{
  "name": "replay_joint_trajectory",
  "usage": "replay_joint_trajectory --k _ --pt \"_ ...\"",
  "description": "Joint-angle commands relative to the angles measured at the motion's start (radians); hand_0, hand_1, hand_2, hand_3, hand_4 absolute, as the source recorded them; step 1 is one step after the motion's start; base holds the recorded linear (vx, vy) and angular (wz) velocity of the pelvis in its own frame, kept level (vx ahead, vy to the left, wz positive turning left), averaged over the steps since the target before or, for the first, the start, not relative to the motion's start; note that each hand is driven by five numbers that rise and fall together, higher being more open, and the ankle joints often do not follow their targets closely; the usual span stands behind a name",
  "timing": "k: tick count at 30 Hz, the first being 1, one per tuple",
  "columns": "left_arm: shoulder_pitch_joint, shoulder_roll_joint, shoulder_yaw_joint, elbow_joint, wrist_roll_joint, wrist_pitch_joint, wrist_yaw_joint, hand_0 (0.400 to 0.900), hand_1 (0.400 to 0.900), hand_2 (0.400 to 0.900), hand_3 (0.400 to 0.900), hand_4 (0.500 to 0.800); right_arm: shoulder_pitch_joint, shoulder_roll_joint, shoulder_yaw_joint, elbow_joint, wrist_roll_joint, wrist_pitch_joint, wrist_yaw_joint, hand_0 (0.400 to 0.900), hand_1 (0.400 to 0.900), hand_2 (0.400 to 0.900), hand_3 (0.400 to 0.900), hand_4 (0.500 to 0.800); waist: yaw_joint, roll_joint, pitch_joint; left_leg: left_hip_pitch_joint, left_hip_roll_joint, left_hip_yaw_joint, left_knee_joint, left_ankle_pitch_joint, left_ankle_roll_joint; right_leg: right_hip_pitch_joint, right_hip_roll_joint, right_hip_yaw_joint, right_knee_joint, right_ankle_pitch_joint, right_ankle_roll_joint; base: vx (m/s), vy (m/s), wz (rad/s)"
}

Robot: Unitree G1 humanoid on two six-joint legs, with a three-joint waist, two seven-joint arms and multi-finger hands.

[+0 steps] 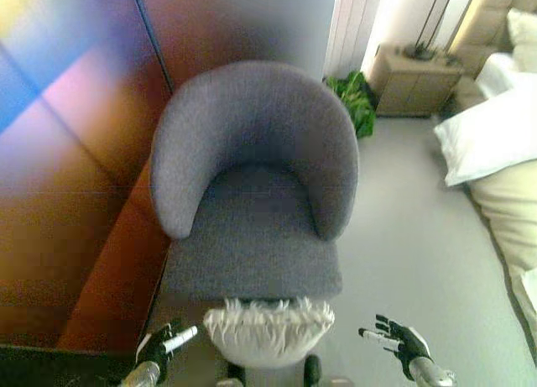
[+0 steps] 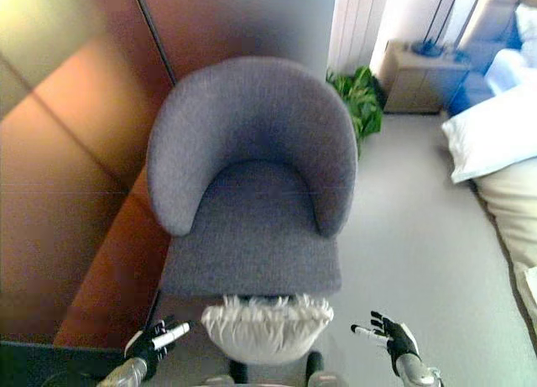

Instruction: Pick up the pillow and put it on the sofa.

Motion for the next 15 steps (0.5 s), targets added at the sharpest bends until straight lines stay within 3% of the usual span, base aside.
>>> replay_joint_trajectory --k 1,7,15 --pt "-0.09 0.094 -0.022 -0.02 0.047 -0.067 0.093 0.9 0.9 0.9 0.9 0.8 -0.103 -0.085 0.017 -0.099 0.074 -0.099 -0.054 0.9 0.9 0.9 0.9 0.8 -0.013 -0.009 0.09 -0.123 -0.006 -0.022 0.103 -0.038 0.008 -0.112 -0.034 0.023 0.147 -0.095 0.032 -0.22 0.012 0.15" --pt "-0.179 0.146 -0.051 -0.034 0.023 -0.061 0.111 0.9 0.9 0.9 0.9 0.8 -0.179 -0.154 0.046 -0.257 0.129 -0.122 -0.11 0.9 0.9 0.9 0.9 0.8 -0.039 -0.005 0.222 -0.355 -0.015 -0.02 0.23 -0.016 0.008 -0.374 -0.032 0.052 0.293 -0.073 0.015 -0.23 0.002 0.09" --pt "-0.298 0.164 -0.092 -0.098 -0.054 -0.069 0.128 0.9 0.9 0.9 0.9 0.8 -0.236 -0.188 0.072 -0.407 0.129 -0.124 -0.162 0.9 0.9 0.9 0.9 0.8 -0.058 -0.044 0.287 -0.574 -0.03 -0.021 0.388 -0.051 0.019 -0.599 -0.03 0.072 0.457 -0.09 0.017 -0.08 -0.01 -0.04"
